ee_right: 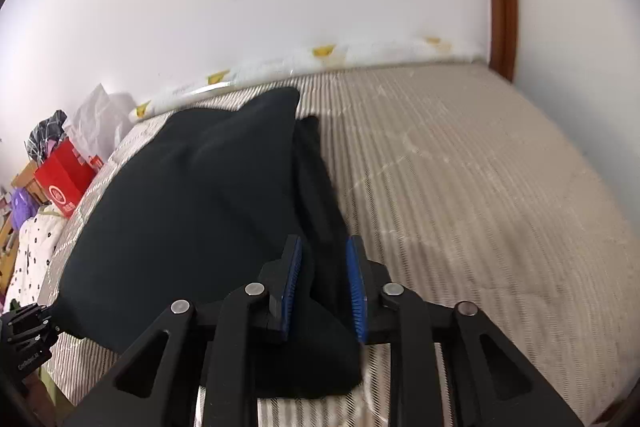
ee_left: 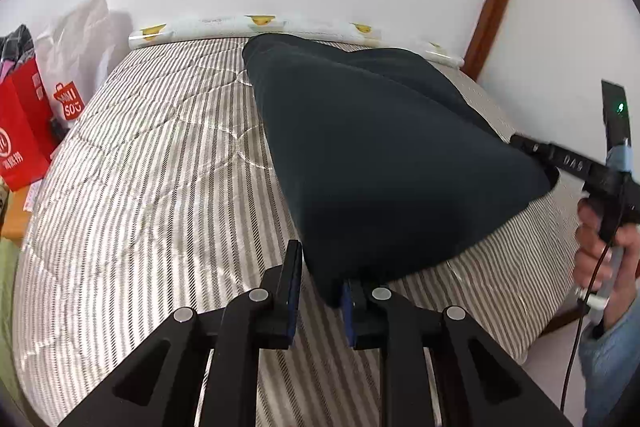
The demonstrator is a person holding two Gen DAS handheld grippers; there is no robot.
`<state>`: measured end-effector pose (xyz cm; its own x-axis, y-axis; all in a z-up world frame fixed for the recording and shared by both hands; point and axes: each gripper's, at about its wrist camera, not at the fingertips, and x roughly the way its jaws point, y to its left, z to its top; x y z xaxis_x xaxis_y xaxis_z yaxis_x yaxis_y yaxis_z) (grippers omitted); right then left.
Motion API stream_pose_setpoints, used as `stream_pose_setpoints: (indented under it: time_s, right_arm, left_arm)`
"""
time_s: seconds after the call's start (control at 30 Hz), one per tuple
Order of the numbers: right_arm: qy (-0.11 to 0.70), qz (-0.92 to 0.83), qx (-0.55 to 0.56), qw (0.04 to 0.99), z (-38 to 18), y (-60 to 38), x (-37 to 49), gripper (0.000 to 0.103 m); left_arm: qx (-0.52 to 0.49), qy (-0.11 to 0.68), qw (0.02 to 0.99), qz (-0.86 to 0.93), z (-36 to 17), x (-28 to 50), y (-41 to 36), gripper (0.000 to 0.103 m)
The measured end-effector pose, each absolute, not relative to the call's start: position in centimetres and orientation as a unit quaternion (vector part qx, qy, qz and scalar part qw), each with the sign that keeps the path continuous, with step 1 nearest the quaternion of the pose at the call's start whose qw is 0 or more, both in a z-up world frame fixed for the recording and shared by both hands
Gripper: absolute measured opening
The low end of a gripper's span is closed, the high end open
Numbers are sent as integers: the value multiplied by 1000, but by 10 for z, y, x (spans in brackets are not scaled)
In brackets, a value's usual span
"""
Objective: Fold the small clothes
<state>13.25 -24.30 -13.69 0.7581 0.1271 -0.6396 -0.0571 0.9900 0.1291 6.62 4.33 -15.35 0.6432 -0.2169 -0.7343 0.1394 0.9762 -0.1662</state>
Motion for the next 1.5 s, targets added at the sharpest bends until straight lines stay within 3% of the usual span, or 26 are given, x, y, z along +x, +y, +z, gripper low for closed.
stream_pose_setpoints:
  time_s: [0.2,0.4,0.47,0.53,0.67,0.73,0.83,1.0,1.17,1.3,1.4,1.5]
  right_arm:
    - [329,89,25,940,-112,-242,126,24]
    - [382,119,15,916,-129,-234,164,24]
    - [401,124,22,907,-138,-235,175,24]
    - [413,134,34,900,-144,-236,182,24]
    - [416,146,50,896,-151,-235,187,22]
    - [417,152,50,895,-151,-231,187,7]
    - [398,153,43,903,-144,-231,182,4]
    - [335,151,76,927,-114,-253,162,3]
    - [366,130,65,919,-120,-246,168,3]
    - [345,83,45,934,-112,-245,147,6]
    - [318,77,40,944,-107,-245,126,8]
    - [342,93,29,935,-122,-239,116,9]
  left_arm:
    - [-60,399,907,-116,-137,48,54,19]
    - [-80,393,907,-129,-124,50,63,22]
    - [-94,381,909,-144,-117,48,69,32]
    - [-94,368,914,-143,-111,46,72,51]
    - [-80,357,921,-129,-105,56,72,51]
    - [-81,364,920,-123,-106,68,70,51]
    - [-79,380,915,-110,-111,85,65,51]
    - [-55,422,898,-111,-129,99,55,51]
    - [-44,415,902,-110,-128,93,52,51]
    - [-54,397,909,-115,-121,89,58,55]
    - [-52,424,896,-119,-138,91,54,55]
    - [-49,431,893,-120,-151,87,53,55]
